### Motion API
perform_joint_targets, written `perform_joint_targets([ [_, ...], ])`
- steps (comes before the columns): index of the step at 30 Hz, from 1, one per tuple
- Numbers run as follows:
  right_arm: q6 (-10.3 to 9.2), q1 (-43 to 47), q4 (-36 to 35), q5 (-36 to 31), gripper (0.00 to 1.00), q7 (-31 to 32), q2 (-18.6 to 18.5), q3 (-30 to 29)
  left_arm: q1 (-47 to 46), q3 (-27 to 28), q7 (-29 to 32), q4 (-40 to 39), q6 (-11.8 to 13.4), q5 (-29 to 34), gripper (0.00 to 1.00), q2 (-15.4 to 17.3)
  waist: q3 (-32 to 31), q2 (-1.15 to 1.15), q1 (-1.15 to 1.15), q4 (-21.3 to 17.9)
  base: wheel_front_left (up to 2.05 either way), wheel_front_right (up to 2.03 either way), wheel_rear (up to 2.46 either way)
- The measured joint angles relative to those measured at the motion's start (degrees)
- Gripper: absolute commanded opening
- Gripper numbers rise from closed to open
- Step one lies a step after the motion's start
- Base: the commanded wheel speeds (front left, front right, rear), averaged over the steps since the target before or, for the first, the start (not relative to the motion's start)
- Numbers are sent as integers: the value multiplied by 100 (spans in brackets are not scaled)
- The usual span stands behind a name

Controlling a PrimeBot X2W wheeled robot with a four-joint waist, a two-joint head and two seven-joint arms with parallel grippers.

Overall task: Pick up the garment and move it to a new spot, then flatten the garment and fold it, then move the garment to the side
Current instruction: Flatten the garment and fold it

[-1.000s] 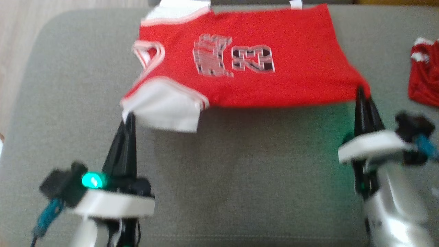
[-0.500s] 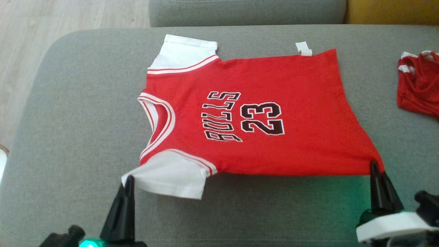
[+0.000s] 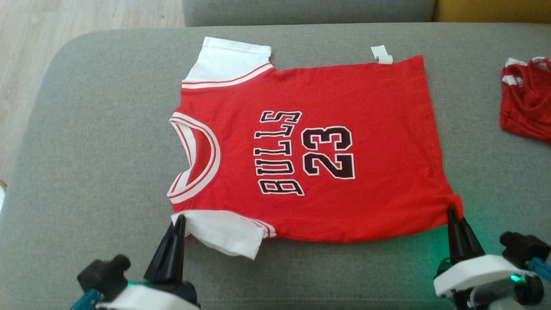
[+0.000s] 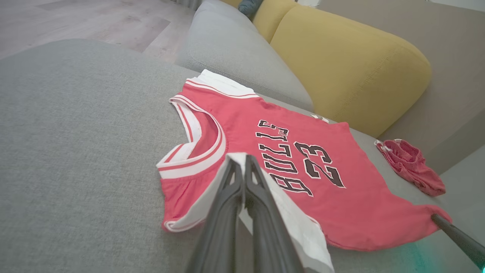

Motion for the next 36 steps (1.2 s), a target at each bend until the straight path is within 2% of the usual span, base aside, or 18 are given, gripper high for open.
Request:
perform_joint_targets([
  [11,0,-967,587,224,0,-310,-3,0,-1573,19,-63,1123,-181,-88,0,-140,249,0,0,-40,0,0,0],
  [22,0,-2293,1925,201,0,-601,-13,-14,-3036,85,-287,2708,-326,-26,0,-221,647,0,1,-79,0,0,0],
  [29,0,-2882,2710,110,1,-777,-18,88,-3643,211,-363,3456,-381,153,0,-315,831,0,1,-94,0,0,0],
  [30,0,-2964,2821,109,7,-813,-18,94,-3717,215,-364,3556,-401,190,0,-322,849,0,1,-98,0,0,0],
  [32,0,-3121,3000,110,47,-843,-20,118,-3835,234,-364,3682,-405,227,0,-360,878,0,1,-106,0,0,0],
  [33,0,-3203,3084,111,88,-869,-22,143,-3867,254,-364,3680,-408,255,27,-379,892,0,1,-113,0,0,0],
  [34,0,-3288,3158,111,100,-887,-22,172,-3890,277,-364,3674,-412,289,60,-401,904,0,1,-121,0,0,0],
  [35,0,-3377,3226,112,100,-905,-24,204,-3912,319,-364,3666,-413,311,99,-434,913,0,1,-128,0,0,0],
  [36,0,-3466,3284,115,100,-922,-26,238,-3921,372,-364,3643,-431,339,100,-469,919,0,1,-131,0,0,0],
])
